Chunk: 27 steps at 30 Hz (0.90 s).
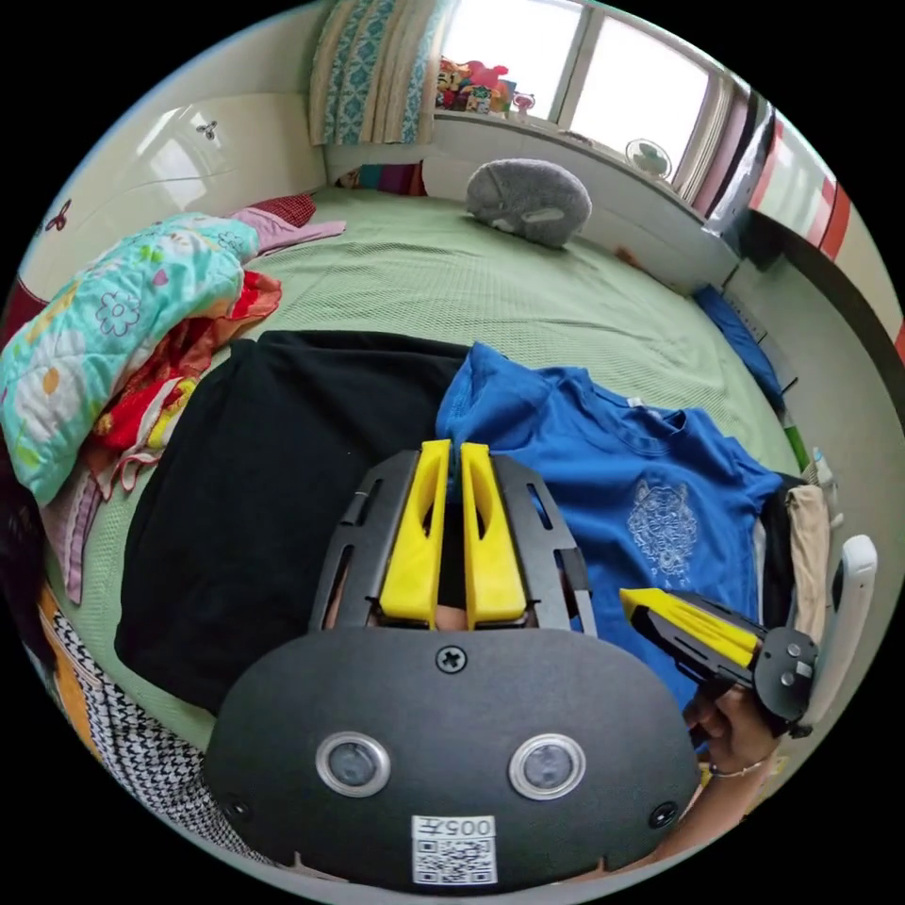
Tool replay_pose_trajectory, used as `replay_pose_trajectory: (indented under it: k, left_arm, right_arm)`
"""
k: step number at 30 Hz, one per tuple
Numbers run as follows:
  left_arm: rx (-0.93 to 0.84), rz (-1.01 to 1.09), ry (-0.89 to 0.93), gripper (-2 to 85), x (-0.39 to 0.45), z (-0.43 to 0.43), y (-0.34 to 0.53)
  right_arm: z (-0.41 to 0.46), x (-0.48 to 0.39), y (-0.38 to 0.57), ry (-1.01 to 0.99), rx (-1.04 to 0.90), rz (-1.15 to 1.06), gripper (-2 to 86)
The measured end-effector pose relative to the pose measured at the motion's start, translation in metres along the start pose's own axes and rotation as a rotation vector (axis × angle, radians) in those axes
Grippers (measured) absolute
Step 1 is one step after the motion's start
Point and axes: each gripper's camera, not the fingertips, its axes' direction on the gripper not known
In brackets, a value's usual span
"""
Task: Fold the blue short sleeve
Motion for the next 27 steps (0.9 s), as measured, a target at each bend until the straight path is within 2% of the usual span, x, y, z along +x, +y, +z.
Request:
replay_pose_trajectory:
  k: [7,12,17,21,24,27]
  left_arm:
    - [-0.057,-0.050,-0.001,3.5,-0.021,-0.001,-0.004]
    - [-0.065,-0.029,0.023,5.1,-0.027,-0.001,-0.006]
    - [0.051,-0.019,-0.072,4.1,-0.029,-0.015,-0.008]
    - [0.042,0.017,0.023,5.2,-0.032,-0.007,-0.014]
    - [0.031,0.054,0.019,8.2,-0.031,0.000,-0.020]
    - [-0.024,0.087,-0.098,10.7,-0.027,0.016,-0.026]
  right_arm:
    - [0.015,-0.040,-0.012,0.128,-0.013,-0.160,-1.2]
    - [0.024,-0.055,-0.022,0.223,-0.038,-0.197,-1.3]
    - [0.026,-0.055,-0.035,0.102,-0.044,-0.192,-1.2]
    - [0.021,-0.052,-0.043,-0.039,-0.010,-0.170,-1.0]
    - [0.012,-0.054,-0.050,-0.018,0.083,-0.166,-0.2]
    - [0.006,-0.060,-0.070,0.091,0.126,-0.186,2.7]
